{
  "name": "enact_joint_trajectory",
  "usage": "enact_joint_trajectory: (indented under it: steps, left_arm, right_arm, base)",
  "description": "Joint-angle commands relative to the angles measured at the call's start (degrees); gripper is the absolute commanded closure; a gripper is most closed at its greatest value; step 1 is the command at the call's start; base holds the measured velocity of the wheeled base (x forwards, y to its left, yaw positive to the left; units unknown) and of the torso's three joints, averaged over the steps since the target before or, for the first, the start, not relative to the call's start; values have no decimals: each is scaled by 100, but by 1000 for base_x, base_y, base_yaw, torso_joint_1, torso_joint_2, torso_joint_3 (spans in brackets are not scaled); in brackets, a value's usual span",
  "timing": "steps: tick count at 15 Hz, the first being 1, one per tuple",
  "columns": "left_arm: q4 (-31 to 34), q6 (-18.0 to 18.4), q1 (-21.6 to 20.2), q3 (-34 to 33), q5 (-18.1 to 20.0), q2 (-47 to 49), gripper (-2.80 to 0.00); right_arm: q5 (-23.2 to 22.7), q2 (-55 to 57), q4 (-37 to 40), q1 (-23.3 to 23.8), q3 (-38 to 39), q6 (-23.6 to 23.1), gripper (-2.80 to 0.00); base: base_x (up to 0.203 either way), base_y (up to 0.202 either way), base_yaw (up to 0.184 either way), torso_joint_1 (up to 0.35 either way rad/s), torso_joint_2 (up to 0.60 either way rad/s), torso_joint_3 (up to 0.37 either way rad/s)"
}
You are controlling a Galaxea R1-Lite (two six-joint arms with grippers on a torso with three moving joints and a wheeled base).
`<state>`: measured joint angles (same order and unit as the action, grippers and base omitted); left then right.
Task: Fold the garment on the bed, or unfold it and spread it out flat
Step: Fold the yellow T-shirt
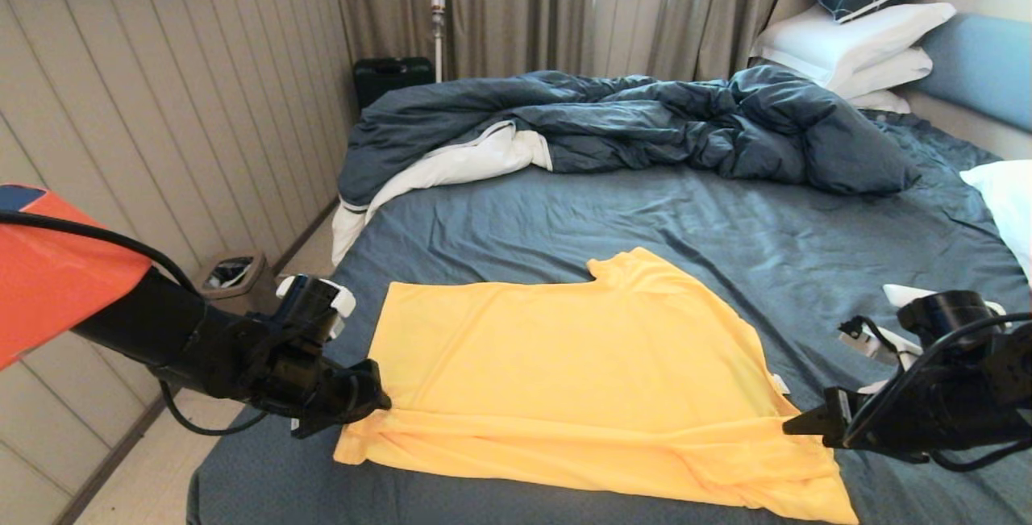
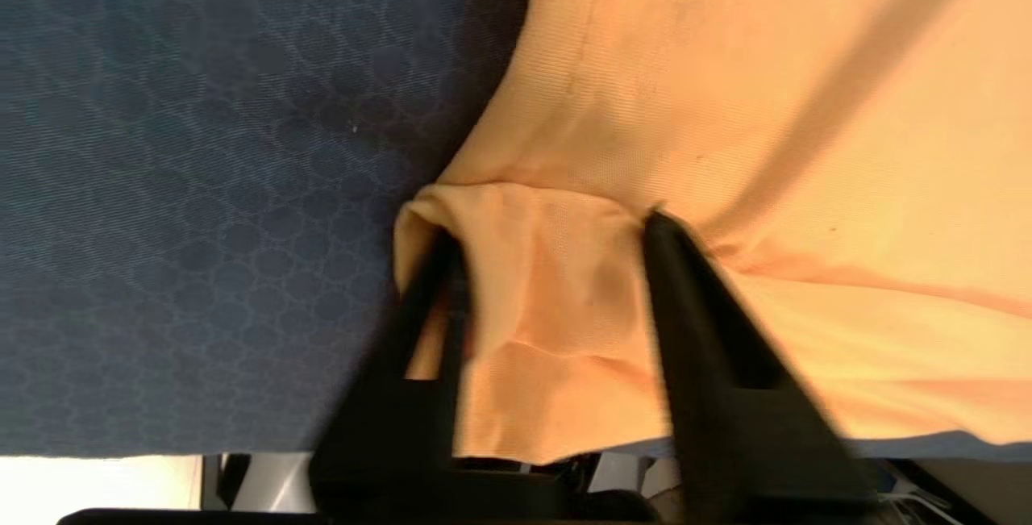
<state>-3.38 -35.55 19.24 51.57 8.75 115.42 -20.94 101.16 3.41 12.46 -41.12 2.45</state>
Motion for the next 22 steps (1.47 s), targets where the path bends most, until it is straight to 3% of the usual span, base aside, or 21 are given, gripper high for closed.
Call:
enact_joint_trajectory:
  steps: [1,10,16,17,22]
  left_arm:
    - [12,-22,1,-6,4,-205,-280]
    - [180,-23,-2,-31,-5,-841,-280]
    - [547,57,-3,-225,-17,-1862,-280]
    - [632,130,-4,-335,-20,-2130,0]
    - [1094,508,-7,-1049,-15,-3635,0]
  right_arm:
    - [-15,-88,1,2,16,1,-280]
    - [-23,-530,36,46,87,4,-280]
    - [-16,-1486,186,32,401,-3,-280]
    - [-16,-1727,391,17,434,-9,0]
    - [8,-2440,1580,-278,533,-78,0]
  base:
    - [0,0,0,0,0,0]
    - [0,0,0,0,0,0]
    - [0,0,0,0,0,0]
    - [0,0,0,0,0,0]
    - [0,0,0,0,0,0]
